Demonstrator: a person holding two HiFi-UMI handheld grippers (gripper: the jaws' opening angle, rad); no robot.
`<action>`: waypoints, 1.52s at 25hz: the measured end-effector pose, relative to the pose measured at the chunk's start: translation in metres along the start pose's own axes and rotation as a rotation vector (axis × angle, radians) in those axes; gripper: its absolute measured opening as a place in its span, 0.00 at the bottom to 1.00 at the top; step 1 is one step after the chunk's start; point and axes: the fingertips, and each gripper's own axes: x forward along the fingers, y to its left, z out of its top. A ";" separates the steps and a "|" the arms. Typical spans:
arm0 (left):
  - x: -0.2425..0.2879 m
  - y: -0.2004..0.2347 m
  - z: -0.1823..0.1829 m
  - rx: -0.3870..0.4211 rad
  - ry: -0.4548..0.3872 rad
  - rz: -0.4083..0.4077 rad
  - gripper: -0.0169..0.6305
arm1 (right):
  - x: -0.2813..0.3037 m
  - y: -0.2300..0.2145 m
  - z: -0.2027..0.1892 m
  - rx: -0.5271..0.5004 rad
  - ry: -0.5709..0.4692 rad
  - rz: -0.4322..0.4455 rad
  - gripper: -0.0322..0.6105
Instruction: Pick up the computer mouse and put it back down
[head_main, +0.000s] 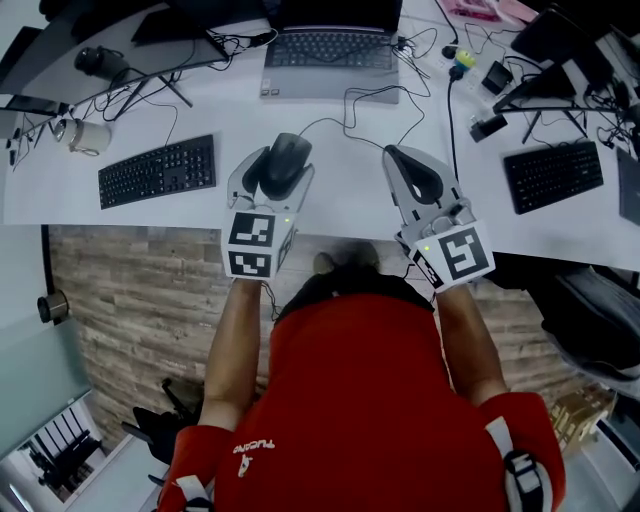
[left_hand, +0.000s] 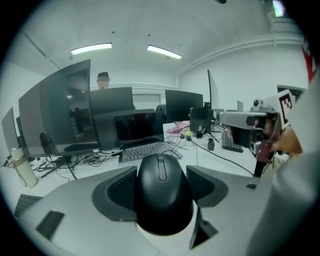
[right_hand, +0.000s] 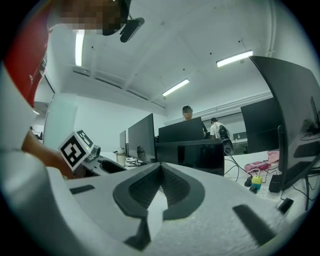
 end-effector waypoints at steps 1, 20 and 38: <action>-0.008 0.000 0.008 0.002 -0.020 0.002 0.49 | -0.001 0.000 0.004 -0.002 -0.007 -0.003 0.06; -0.104 0.007 0.117 0.032 -0.289 0.018 0.49 | -0.026 0.007 0.061 -0.041 -0.095 -0.049 0.06; -0.018 0.009 0.008 -0.061 -0.042 -0.029 0.49 | -0.027 0.006 0.031 -0.047 -0.015 -0.074 0.05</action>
